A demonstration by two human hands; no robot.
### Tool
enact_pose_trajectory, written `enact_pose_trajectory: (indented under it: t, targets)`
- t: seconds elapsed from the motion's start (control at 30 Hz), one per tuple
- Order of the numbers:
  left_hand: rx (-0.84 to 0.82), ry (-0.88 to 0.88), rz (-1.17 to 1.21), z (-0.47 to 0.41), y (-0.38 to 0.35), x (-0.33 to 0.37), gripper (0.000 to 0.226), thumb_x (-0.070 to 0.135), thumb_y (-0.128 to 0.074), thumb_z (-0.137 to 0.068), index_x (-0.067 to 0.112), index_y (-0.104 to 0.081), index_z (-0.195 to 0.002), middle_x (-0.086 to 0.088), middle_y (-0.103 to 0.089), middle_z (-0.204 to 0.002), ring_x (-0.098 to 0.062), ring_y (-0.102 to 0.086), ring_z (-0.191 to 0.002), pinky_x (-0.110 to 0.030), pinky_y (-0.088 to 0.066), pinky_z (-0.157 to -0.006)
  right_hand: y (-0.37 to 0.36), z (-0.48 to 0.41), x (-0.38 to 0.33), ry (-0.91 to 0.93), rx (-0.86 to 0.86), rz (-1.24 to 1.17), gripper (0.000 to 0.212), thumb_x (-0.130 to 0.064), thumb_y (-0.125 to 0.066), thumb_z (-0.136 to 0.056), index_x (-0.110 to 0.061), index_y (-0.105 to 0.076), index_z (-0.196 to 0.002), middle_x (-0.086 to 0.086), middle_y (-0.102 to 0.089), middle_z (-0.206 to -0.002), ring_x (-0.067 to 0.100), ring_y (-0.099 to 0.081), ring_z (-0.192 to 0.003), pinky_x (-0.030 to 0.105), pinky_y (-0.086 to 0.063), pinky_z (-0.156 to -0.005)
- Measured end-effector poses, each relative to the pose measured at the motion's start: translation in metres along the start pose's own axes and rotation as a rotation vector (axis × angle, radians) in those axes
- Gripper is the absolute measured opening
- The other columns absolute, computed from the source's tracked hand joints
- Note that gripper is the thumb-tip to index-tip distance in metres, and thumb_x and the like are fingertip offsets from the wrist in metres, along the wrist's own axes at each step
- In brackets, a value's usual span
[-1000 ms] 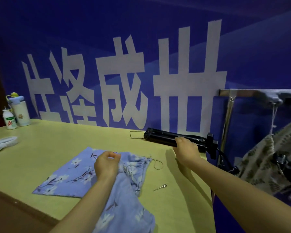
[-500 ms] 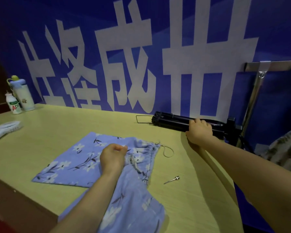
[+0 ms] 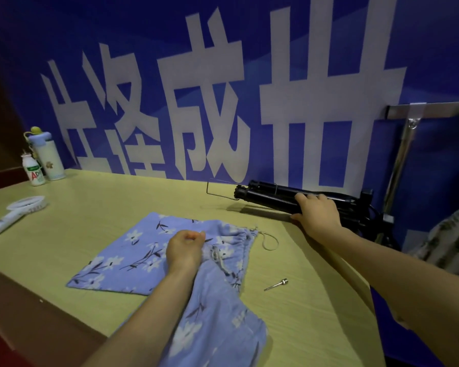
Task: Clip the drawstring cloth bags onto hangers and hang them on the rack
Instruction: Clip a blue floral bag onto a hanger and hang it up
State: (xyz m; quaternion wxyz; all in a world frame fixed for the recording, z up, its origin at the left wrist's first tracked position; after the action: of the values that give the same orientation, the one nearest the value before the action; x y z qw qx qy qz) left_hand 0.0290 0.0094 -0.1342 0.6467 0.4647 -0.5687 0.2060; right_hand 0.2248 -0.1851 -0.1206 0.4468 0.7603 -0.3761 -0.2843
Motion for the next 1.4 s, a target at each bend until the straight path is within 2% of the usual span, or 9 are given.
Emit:
enact_pose_trajectory:
  t: [0.17,0.4,0.57,0.73,0.87,1.0,1.13,1.23,1.4]
  targets:
    - [-0.035,0.005,0.133,0.007,0.013,0.007,0.017,0.005,-0.042,-0.095,0.009,-0.058,-0.095,-0.011,-0.054,-0.099,-0.025,-0.049,-0.076,-0.029,-0.036,-0.066,0.032,0.014,0.000,0.076,0.129,-0.017,0.042,-0.041,-0.054,-0.091,-0.021,-0.046,-0.127,0.005,-0.060,-0.114,0.023,-0.052,-0.104,0.035,-0.043,-0.088]
    - [-0.028,-0.027,0.312,0.033,0.056,0.032,0.047,-0.008,-0.029,-0.091,0.012,-0.053,-0.125,-0.012,-0.044,-0.064,-0.020,-0.026,-0.047,-0.028,-0.022,-0.047,0.085,0.046,-0.020,0.228,0.152,-0.016,0.049,-0.045,-0.048,-0.093,-0.026,-0.040,-0.137,0.000,-0.059,-0.114,0.020,-0.050,-0.103,0.032,-0.037,-0.089]
    - [0.043,-0.016,0.392,0.050,0.103,0.052,0.063,-0.003,-0.030,-0.093,0.030,-0.028,-0.146,-0.031,-0.057,-0.116,-0.021,-0.037,-0.050,-0.030,-0.030,-0.050,0.116,0.074,-0.042,0.385,0.123,-0.055,0.053,-0.047,-0.048,-0.092,-0.025,-0.038,-0.140,0.001,-0.060,-0.116,0.019,-0.051,-0.105,0.031,-0.038,-0.089]
    - [-0.032,-0.016,0.483,0.066,0.127,0.055,0.069,-0.009,-0.032,-0.092,0.030,-0.025,-0.148,-0.023,-0.054,-0.130,-0.036,-0.062,-0.094,-0.043,-0.042,-0.074,0.140,0.097,-0.062,0.487,0.130,-0.022,0.056,-0.050,-0.045,-0.092,-0.023,-0.039,-0.140,0.003,-0.059,-0.118,0.020,-0.052,-0.104,0.029,-0.039,-0.085]
    - [-0.010,-0.077,0.477,0.081,0.135,0.060,0.067,-0.007,-0.034,-0.092,0.031,-0.030,-0.146,-0.009,-0.059,-0.095,-0.034,-0.053,-0.086,-0.048,-0.044,-0.076,0.150,0.106,-0.068,0.459,0.162,-0.015,0.054,-0.051,-0.044,-0.092,-0.023,-0.041,-0.138,0.004,-0.062,-0.111,0.021,-0.053,-0.099,0.031,-0.042,-0.082]
    - [-0.028,-0.222,0.440,0.102,0.132,0.069,0.058,-0.009,-0.032,-0.091,0.029,-0.046,-0.133,-0.010,-0.059,-0.064,-0.023,-0.056,-0.057,-0.027,-0.047,-0.058,0.157,0.107,-0.069,0.400,0.207,-0.005,0.048,-0.052,-0.044,-0.092,-0.023,-0.047,-0.130,0.003,-0.063,-0.102,0.022,-0.055,-0.092,0.031,-0.039,-0.074]
    - [-0.146,-0.410,0.220,0.127,0.113,0.083,0.056,-0.007,-0.033,-0.094,0.024,-0.046,-0.138,0.001,-0.062,-0.104,-0.011,-0.059,-0.095,-0.007,-0.045,-0.072,0.162,0.109,-0.073,0.324,0.229,-0.095,0.046,-0.052,-0.047,-0.091,-0.023,-0.049,-0.127,0.003,-0.064,-0.099,0.022,-0.057,-0.090,0.034,-0.048,-0.078]
    - [-0.217,-0.501,0.141,0.136,0.098,0.091,0.048,-0.001,-0.033,-0.097,0.023,-0.049,-0.136,0.002,-0.051,-0.138,-0.013,-0.044,-0.130,-0.016,-0.035,-0.096,0.165,0.112,-0.080,0.332,0.246,-0.156,0.046,-0.052,-0.047,-0.090,-0.023,-0.051,-0.125,0.003,-0.065,-0.096,0.022,-0.058,-0.087,0.037,-0.050,-0.078]
    - [-0.086,-0.375,0.291,0.127,0.118,0.089,0.036,-0.010,-0.037,-0.091,-0.001,-0.068,-0.107,-0.014,-0.065,-0.116,-0.023,-0.058,-0.106,-0.029,-0.044,-0.092,0.172,0.113,-0.078,0.334,0.262,-0.180,0.047,-0.052,-0.047,-0.090,-0.023,-0.050,-0.128,0.003,-0.065,-0.096,0.022,-0.057,-0.086,0.036,-0.048,-0.076]
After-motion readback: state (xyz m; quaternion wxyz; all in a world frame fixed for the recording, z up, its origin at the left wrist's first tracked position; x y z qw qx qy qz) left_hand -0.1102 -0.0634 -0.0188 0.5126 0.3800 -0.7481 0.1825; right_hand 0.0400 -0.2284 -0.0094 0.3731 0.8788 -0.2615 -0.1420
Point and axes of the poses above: each hand's wrist, its own z-axis away from the middle knuckle, its own y-axis out of the back of the hand, x = y × z, the point moved 1 cm from there along -z, towards the middle knuckle
